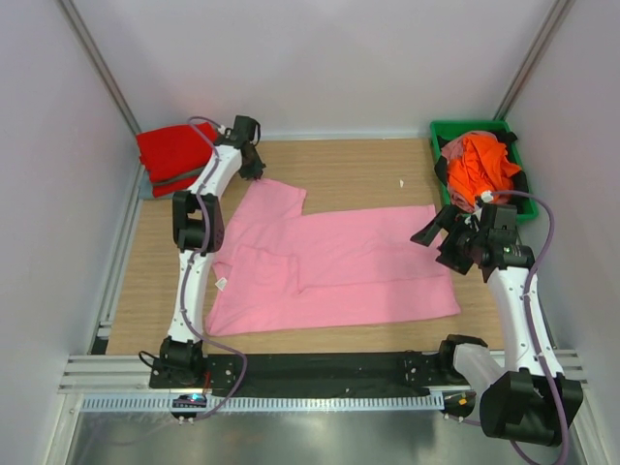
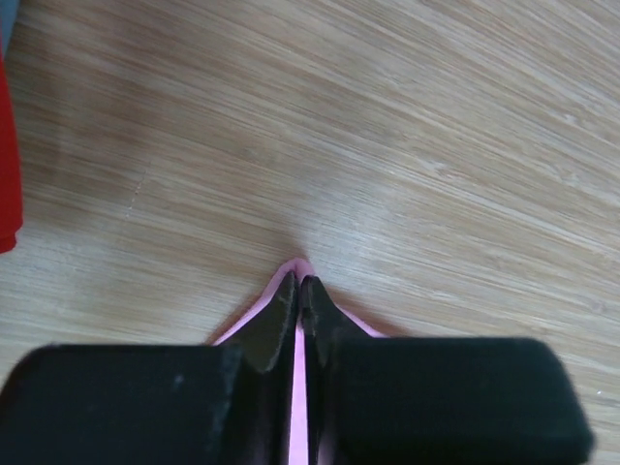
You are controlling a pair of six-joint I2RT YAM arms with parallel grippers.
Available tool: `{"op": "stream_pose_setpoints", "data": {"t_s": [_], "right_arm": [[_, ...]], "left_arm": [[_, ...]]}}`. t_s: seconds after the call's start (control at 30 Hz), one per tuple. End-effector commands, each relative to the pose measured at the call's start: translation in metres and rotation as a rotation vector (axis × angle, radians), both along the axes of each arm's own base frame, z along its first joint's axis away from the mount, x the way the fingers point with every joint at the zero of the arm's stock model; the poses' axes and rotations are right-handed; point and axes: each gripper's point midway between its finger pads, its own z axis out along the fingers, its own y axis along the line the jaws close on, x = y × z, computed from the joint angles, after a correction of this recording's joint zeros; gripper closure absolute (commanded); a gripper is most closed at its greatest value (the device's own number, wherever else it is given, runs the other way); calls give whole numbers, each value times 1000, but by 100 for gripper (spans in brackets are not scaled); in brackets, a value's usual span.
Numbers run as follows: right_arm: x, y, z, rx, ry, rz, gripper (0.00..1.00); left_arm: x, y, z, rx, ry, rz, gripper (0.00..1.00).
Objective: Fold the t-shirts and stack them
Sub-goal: Fold the tshirt
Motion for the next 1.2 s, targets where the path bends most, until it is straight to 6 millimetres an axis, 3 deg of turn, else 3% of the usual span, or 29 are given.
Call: {"op": "stream_pose_setpoints", "data": {"t_s": [0.0, 0.13, 0.17, 0.23, 0.27, 0.37, 0.4, 0.43, 0.5, 0.57, 0.63, 0.7, 0.73, 0.77, 0.87, 0.9, 0.97, 1.0, 1.1, 1.13, 1.17], "right_arm": [[8, -4, 5, -33, -37, 5, 1], [10, -6, 5, -42, -34, -3, 1], [12, -7, 6, -46, -35, -6, 1], [16, -8, 8, -46, -39, -10, 1], [19, -7, 11, -44, -47, -11, 1], [28, -6, 17, -44, -61, -9, 1], [32, -6, 19, -48, -68, -10, 1], [36, -7, 25, -52, -82, -10, 1], [43, -5, 25, -65, -72, 0, 1], [51, -6, 31, -86, -80, 10, 1], [55, -10, 29, -111, -61, 6, 1], [62, -16, 32, -141, -61, 2, 1], [65, -21, 34, -165, -61, -12, 1], [67, -23, 34, -176, -59, -16, 1], [76, -30, 31, -209, -27, -21, 1], [79, -31, 29, -216, -18, -22, 1], [89, -36, 25, -239, 5, -32, 1], [91, -39, 24, -251, 20, -40, 1], [111, -43, 22, -277, 45, -59, 2], [120, -43, 29, -291, 29, -68, 2], [125, -41, 19, -312, 61, -62, 3]], "left_arm": [[9, 0, 2, -14, -28, 1, 99], [3, -2, 17, -26, -29, -7, 100], [1, -3, 37, -30, -52, -12, 100], [-9, 0, 45, -21, -42, -14, 100], [-14, 2, 65, -18, -59, -17, 100], [-38, 8, 77, 9, -24, -29, 100], [-44, 9, 97, 10, -45, -33, 100], [-57, 11, 92, 26, -6, -36, 100], [-72, 11, 115, 38, -24, -57, 100], [-93, 12, 114, 65, 17, -69, 100], [-111, 11, 131, 73, 5, -89, 100], [-134, 8, 127, 93, 43, -108, 100], [-144, 8, 142, 93, 17, -119, 100], [-162, 6, 132, 112, 54, -131, 100], [-192, 0, 144, 98, 29, -152, 100], [-211, 2, 126, 104, 78, -160, 100], [-229, -1, 134, 88, 44, -165, 100], [-247, 1, 118, 86, 87, -173, 100], [-267, 1, 119, 62, 68, -181, 100], [-279, 3, 108, 64, 97, -187, 100], [-285, 4, 108, 62, 98, -191, 100]]}}
